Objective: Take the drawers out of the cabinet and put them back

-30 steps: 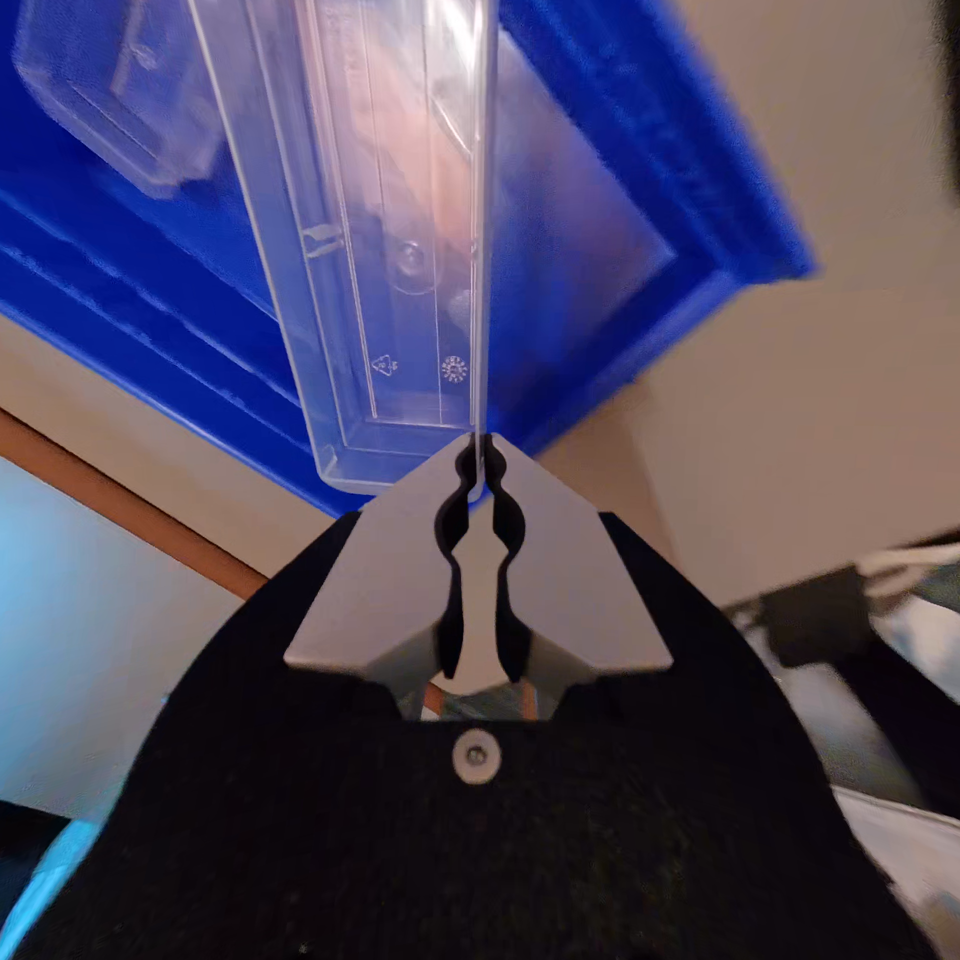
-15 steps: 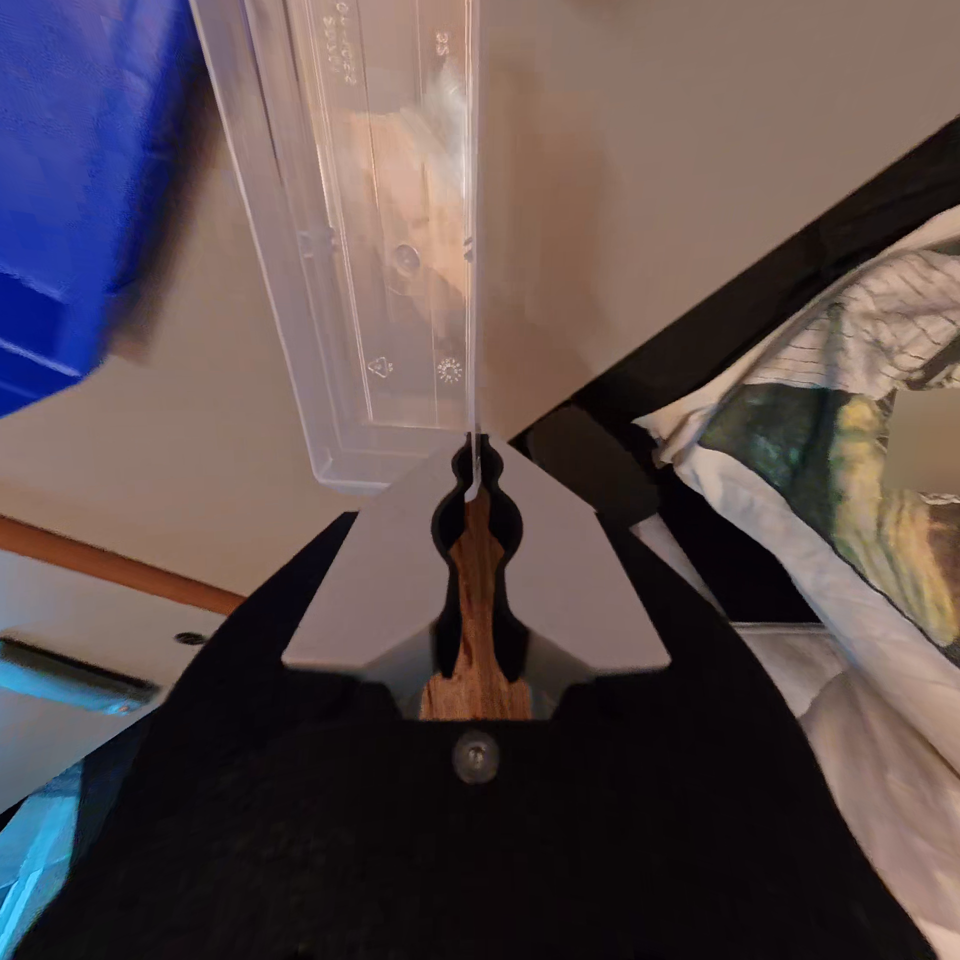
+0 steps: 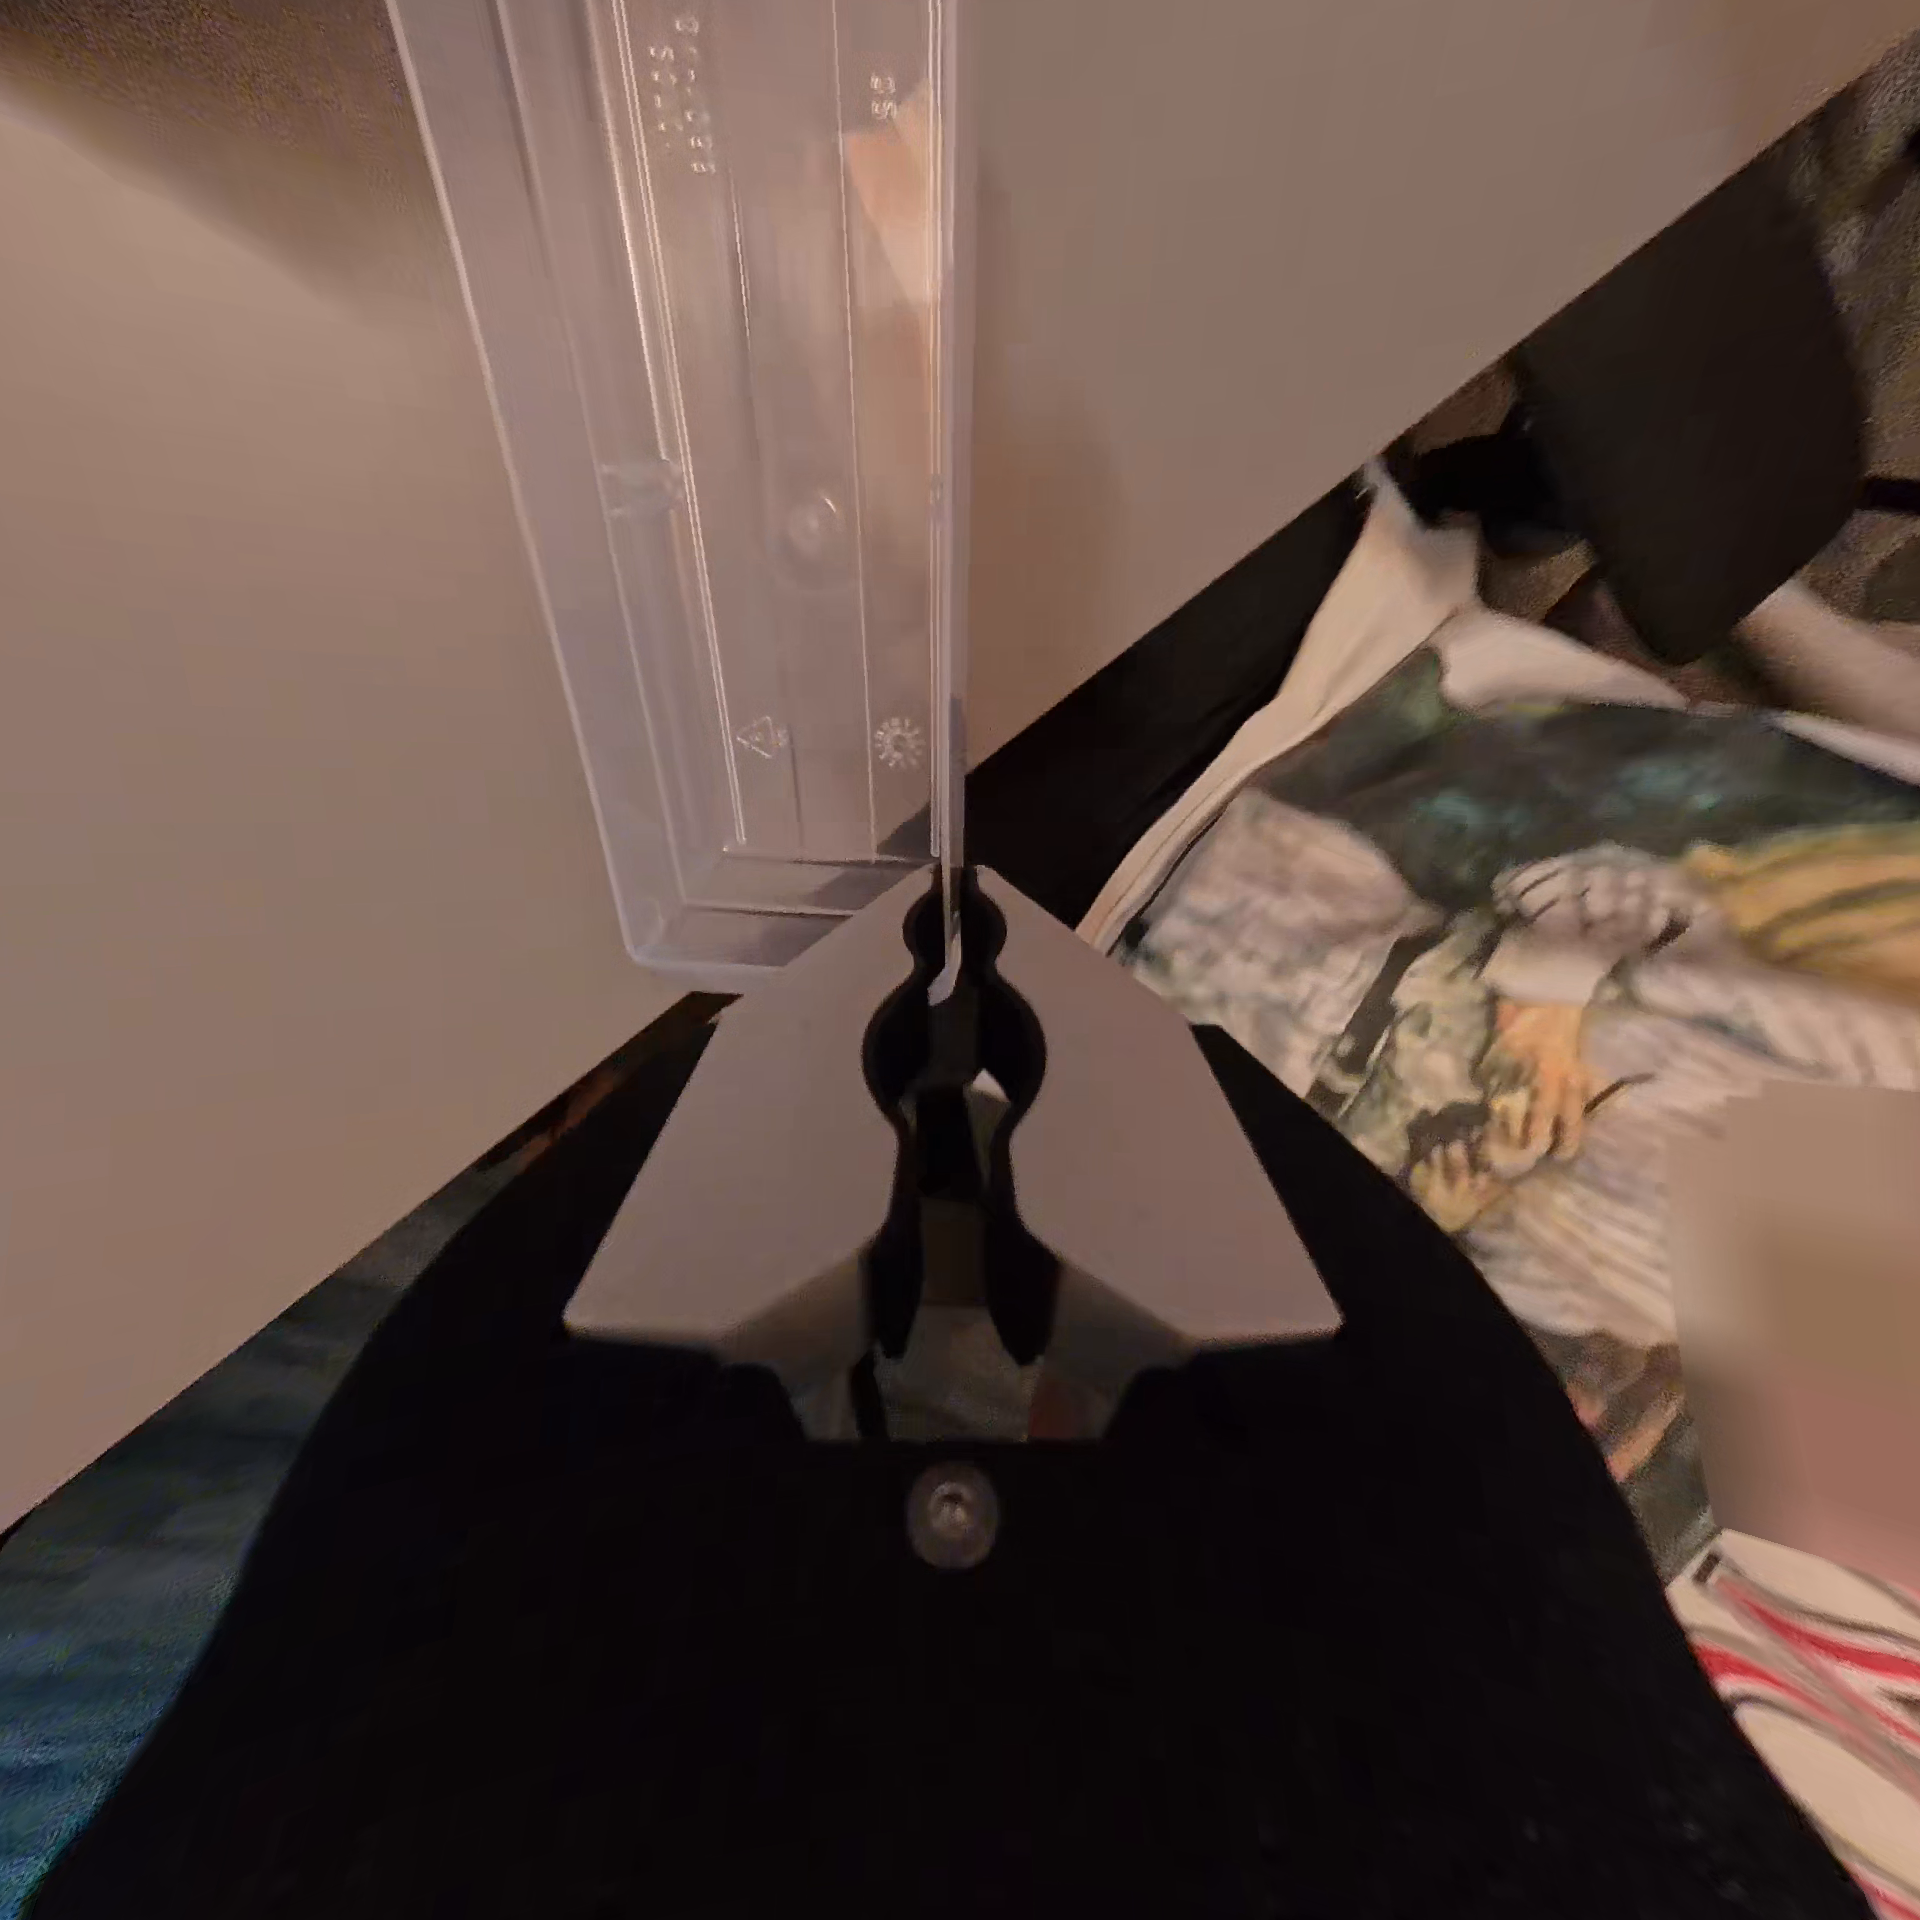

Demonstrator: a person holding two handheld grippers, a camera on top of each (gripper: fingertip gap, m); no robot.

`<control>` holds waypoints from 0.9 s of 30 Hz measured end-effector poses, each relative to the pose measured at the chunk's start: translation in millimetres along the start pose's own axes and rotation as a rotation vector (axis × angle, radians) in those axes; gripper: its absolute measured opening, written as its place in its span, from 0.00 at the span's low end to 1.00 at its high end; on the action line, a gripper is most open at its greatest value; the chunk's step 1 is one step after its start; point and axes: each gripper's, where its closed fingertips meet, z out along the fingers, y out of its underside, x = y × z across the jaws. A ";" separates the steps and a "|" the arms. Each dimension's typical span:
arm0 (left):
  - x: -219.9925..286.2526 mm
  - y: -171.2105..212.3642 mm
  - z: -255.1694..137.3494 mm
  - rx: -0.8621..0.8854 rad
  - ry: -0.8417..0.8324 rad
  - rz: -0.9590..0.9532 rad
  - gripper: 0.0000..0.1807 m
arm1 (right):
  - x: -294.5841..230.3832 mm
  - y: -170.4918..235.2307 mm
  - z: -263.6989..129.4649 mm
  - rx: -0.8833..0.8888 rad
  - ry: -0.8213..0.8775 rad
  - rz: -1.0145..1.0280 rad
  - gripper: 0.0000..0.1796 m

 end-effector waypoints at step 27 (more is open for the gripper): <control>25.2 -98.1 22.9 0.008 -0.056 -0.252 0.00 | -1.0 -1.2 0.0 0.150 -0.151 -0.035 0.00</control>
